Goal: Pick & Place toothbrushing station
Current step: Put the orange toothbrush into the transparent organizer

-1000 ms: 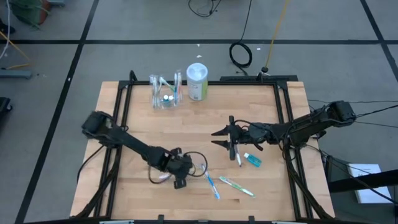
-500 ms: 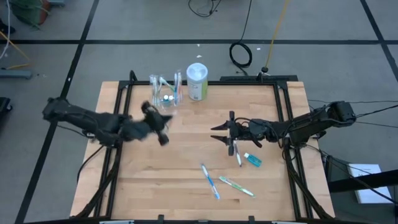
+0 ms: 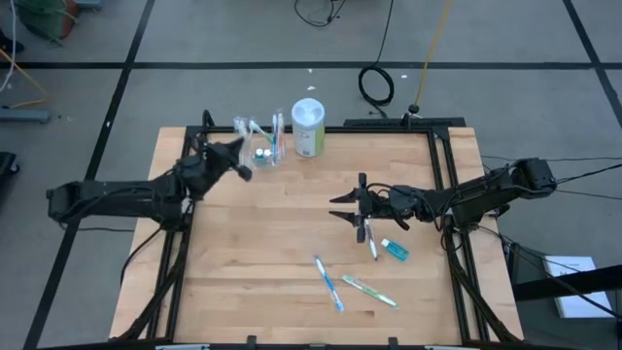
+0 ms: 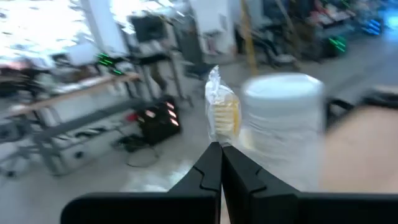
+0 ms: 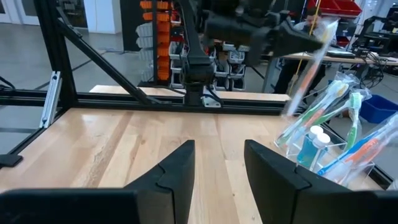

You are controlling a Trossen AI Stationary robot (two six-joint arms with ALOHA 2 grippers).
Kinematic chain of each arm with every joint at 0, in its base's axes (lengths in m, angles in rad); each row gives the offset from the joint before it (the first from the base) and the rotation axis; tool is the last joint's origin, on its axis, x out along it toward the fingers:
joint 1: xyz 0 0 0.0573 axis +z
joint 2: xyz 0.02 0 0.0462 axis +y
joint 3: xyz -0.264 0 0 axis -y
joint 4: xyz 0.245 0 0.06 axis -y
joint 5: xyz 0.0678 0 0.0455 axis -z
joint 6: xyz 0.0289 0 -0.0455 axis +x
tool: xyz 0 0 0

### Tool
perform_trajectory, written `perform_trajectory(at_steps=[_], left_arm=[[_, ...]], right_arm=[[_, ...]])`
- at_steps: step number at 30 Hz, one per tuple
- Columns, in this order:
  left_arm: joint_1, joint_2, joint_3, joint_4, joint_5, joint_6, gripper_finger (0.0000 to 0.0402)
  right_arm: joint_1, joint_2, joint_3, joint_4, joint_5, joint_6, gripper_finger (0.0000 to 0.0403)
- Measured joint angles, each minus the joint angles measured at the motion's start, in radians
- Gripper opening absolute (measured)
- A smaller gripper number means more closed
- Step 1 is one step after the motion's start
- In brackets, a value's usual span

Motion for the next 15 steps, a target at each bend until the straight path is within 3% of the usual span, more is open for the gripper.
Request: perform_trajectory(at_steps=[3, 7, 15], left_arm=[[0.082, -0.001, -0.034, 0.101, 0.026, 0.049, 0.0002], [0.172, 0.002, -0.038, 0.097, 0.082, 0.044, 0.0002], [0.285, 0.031, -0.038, -0.057, 0.168, -0.07, 0.0001]], right_arm=[[-0.001, 0.0, 0.0, 0.004, 0.0, -0.001, 0.013], [-0.01, 0.0, 0.0, 0.007, 0.0, -0.001, 0.013], [-0.019, 0.0, 0.0, -0.002, 0.001, 0.002, 0.013]])
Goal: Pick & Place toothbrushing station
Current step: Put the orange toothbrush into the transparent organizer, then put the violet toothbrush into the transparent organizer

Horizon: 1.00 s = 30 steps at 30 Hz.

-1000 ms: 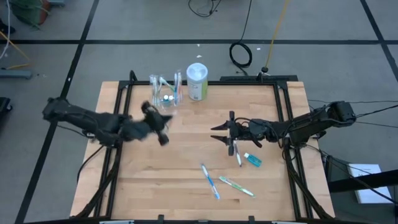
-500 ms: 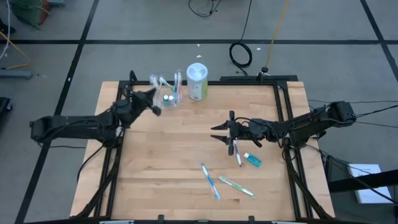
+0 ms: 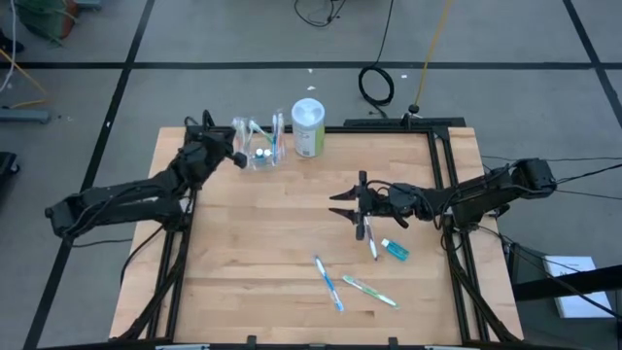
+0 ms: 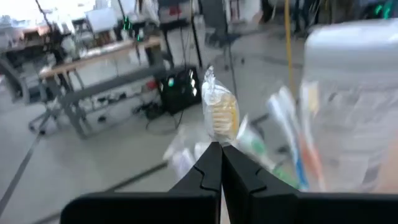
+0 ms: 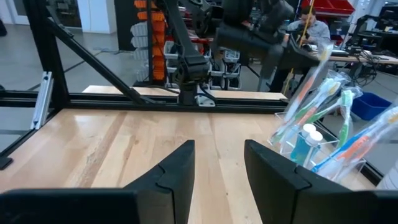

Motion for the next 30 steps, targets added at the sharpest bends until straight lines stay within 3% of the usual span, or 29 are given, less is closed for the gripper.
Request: perform_trajectory(at_steps=[10, 19, 30], left_arm=[[0.021, 0.098, 0.001, -0.17, -0.001, -0.112, 0.0002], [0.021, 0.156, 0.001, -0.201, -0.001, -0.172, 0.0032], [0.007, 0.144, 0.0, -0.286, -0.045, -0.187, 0.0117]], right_arm=[[0.002, 0.0, 0.0, -0.042, 0.0, 0.001, 0.013], [0.002, 0.0, 0.0, -0.045, 0.0, 0.001, 0.013], [0.002, 0.0, 0.0, -0.055, 0.0, 0.018, 0.013]])
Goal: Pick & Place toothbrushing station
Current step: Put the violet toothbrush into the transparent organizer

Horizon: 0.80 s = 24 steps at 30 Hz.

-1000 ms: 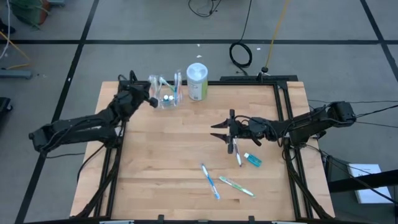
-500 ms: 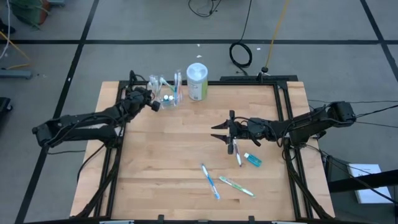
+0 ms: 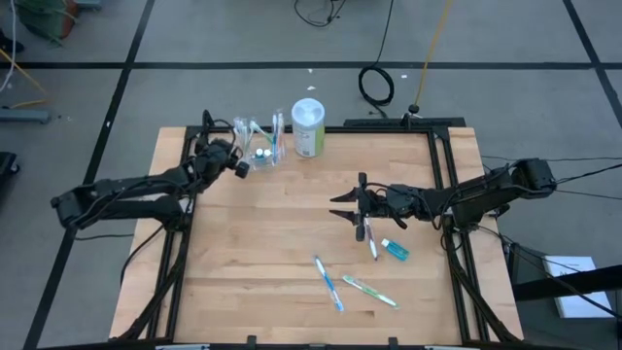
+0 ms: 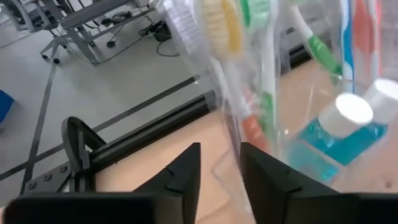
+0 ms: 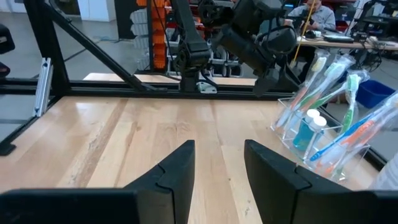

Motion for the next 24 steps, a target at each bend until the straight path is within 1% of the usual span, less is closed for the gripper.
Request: perform_trajectory(at_steps=[3, 6, 10, 13, 16, 19, 21, 22, 24], left_arm=[[-0.023, -0.036, 0.001, -0.033, -0.002, 0.006, 0.014], [-0.051, -0.099, 0.001, -0.057, -0.009, -0.009, 0.0155], [-0.096, -0.205, 0.001, -0.067, -0.007, -0.013, 0.0157], [-0.13, -0.277, 0.002, -0.068, 0.018, -0.031, 0.0153], [-0.158, -0.328, 0.002, -0.068, 0.049, -0.036, 0.0153], [-0.178, -0.351, 0.002, -0.074, 0.061, -0.037, 0.0152], [-0.188, -0.352, 0.002, -0.082, 0.061, -0.037, 0.0152], [-0.192, -0.351, 0.002, -0.091, 0.061, -0.037, 0.0152], [-0.195, -0.349, 0.002, -0.111, 0.062, -0.037, 0.0152]], right_arm=[[0.0, 0.0, 0.0, 0.0, 0.0, 0.037, 0.013], [0.0, 0.0, 0.0, 0.0, 0.0, 0.071, 0.013], [0.0, 0.0, 0.0, 0.0, 0.004, 0.138, 0.013], [0.0, 0.0, 0.006, -0.026, 0.013, 0.145, 0.013], [0.001, 0.0, 0.052, -0.173, 0.085, 0.187, 0.013], [0.0, 0.0, 0.114, -0.424, 0.209, 0.258, 0.013], [-0.01, 0.0, 0.138, -0.6, 0.276, 0.355, 0.013], [-0.018, 0.0, 0.142, -0.669, 0.288, 0.418, 0.013], [-0.039, 0.0, 0.142, -0.784, 0.266, 0.555, 0.013]])
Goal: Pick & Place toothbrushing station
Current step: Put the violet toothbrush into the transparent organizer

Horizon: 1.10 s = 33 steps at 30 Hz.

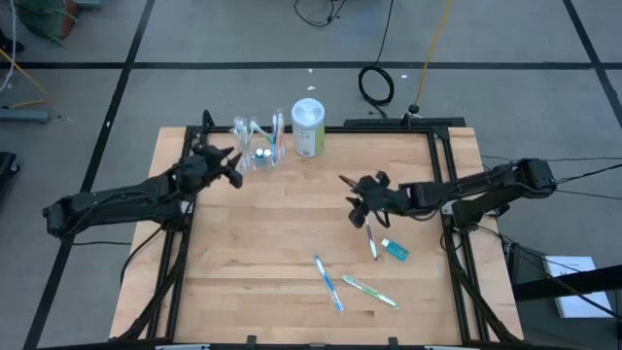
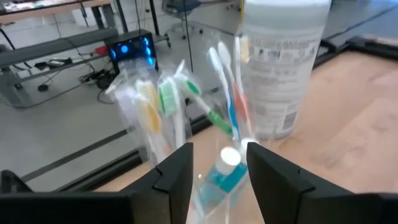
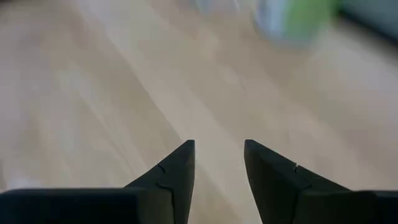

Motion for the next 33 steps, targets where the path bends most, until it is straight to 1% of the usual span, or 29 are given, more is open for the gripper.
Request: perform_trajectory(at_steps=[2, 4, 6, 8, 11, 14, 18, 24, 29, 33], left_arm=[[-0.002, 0.0, 0.0, -0.021, 0.0, 0.0, 0.0152], [-0.002, 0.0, 0.0, -0.03, 0.0, 0.0, 0.0152], [-0.002, 0.0, 0.0, -0.031, 0.0, 0.001, 0.0152], [-0.002, 0.0, 0.0, -0.031, 0.0, 0.001, 0.0152], [-0.002, 0.0, 0.0, -0.031, 0.0, 0.001, 0.0152], [-0.002, 0.0, 0.0, -0.031, 0.0, 0.001, 0.0152], [-0.002, 0.0, 0.0, -0.031, 0.0, 0.001, 0.0152], [-0.002, 0.0, 0.0, -0.031, 0.0, 0.001, 0.0152], [-0.002, 0.0, 0.0, -0.031, 0.0, 0.0, 0.0152], [-0.002, 0.0, 0.0, -0.03, 0.0, -0.014, 0.0152]], right_arm=[[-0.019, 0.0, 0.0, -0.121, -0.05, 0.116, 0.013], [-0.038, 0.008, 0.0, -0.222, -0.094, 0.185, 0.013], [-0.052, 0.03, -0.005, -0.271, -0.116, 0.232, 0.013], [-0.062, 0.031, -0.029, -0.28, -0.161, 0.261, 0.013], [-0.073, 0.046, -0.069, -0.218, -0.273, 0.282, 0.013], [-0.072, 0.045, -0.097, -0.224, -0.321, 0.282, 0.013], [-0.073, 0.046, -0.122, -0.158, -0.343, 0.293, 0.013], [-0.073, 0.056, -0.174, -0.07, -0.344, 0.317, 0.013], [-0.058, 0.074, -0.248, 0.119, -0.347, 0.281, 0.013], [-0.054, 0.106, -0.273, 0.149, -0.337, 0.283, 0.013]])
